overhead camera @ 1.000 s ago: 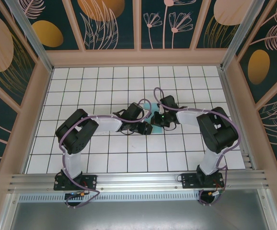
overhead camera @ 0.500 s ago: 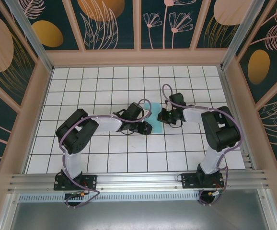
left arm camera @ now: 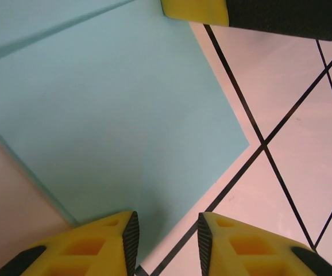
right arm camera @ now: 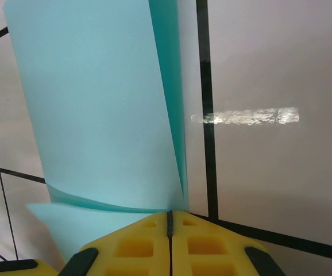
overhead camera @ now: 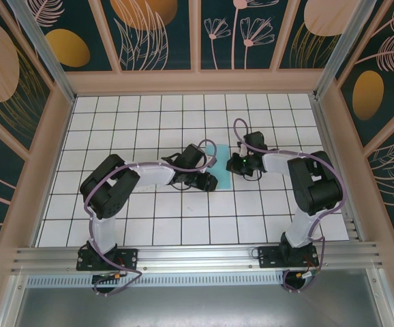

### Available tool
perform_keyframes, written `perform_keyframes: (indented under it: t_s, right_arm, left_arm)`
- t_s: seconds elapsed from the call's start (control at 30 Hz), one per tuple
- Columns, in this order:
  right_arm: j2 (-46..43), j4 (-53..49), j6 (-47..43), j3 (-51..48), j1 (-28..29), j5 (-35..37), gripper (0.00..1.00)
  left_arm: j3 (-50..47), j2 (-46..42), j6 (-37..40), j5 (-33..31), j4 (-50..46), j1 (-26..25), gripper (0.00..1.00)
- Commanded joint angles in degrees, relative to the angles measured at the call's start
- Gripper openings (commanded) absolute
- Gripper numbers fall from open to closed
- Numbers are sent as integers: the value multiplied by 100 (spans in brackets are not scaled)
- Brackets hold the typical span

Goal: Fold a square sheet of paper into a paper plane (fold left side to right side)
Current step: Fold the triangle a second time at the center of the table.

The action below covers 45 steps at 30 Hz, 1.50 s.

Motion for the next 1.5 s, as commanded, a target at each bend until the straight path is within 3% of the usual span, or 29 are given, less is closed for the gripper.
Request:
perform_keyframes:
  t_s: [0.0,0.23,0.5,1.2,1.47]
  right_arm:
    - [88,-146,-71,-95,-137,419,8]
    - [81,-177,-73,-74,-115,385,8]
    - [105,-154,-34,-23,-61,299,8]
    - [148,-338,-55,82,-42,439,8]
    - [176,-307,-37,143,-34,335,8]
  left_arm:
    - [412,-219,169,155,-579,64,37]
    - [1080,340,271,338,-680,85,36]
    - [1187,782,263,631,-499,86,36]
    - [39,336,707,425,-1046,86,35]
    - [160,145,477,522,-727,86,43]
